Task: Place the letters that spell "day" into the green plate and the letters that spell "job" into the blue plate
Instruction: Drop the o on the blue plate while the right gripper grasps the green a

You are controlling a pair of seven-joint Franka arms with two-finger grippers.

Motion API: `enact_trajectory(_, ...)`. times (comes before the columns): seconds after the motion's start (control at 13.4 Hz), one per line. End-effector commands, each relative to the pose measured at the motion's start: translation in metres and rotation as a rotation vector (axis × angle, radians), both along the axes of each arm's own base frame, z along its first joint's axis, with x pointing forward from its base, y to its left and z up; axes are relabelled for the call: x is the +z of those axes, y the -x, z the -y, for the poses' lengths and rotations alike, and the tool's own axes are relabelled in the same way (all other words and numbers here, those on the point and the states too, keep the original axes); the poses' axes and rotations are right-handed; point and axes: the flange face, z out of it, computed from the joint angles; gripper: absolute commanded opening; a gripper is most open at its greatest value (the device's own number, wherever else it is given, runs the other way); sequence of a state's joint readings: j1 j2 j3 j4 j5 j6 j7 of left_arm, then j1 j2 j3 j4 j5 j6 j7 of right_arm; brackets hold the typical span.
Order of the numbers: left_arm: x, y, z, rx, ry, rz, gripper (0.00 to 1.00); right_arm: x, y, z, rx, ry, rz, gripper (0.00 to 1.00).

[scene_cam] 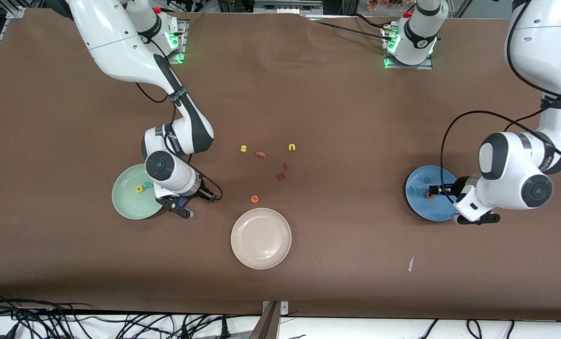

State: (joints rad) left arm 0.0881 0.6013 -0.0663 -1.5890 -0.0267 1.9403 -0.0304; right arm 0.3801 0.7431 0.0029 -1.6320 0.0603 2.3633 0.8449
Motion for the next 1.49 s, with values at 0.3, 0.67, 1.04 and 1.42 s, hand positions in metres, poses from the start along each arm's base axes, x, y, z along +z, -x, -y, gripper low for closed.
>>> enact_trajectory(0.3,0.074,-0.014,-0.021,0.006,0.015,-0.027,1.00,-0.005,-0.001,-0.003,0.000,0.007,0.000,0.53)
enact_trajectory(0.67,0.113,-0.007,-0.063,0.072,0.028,-0.035,1.00,-0.009,0.001,-0.001,-0.001,0.009,-0.004,0.33)
enact_trajectory(1.04,0.233,0.040,-0.042,0.055,-0.005,0.121,1.00,-0.002,-0.002,0.002,0.016,0.008,0.003,0.17)
enact_trajectory(1.42,0.325,0.090,0.004,-0.009,-0.016,0.248,1.00,0.049,-0.018,0.029,0.106,0.030,-0.066,0.17)
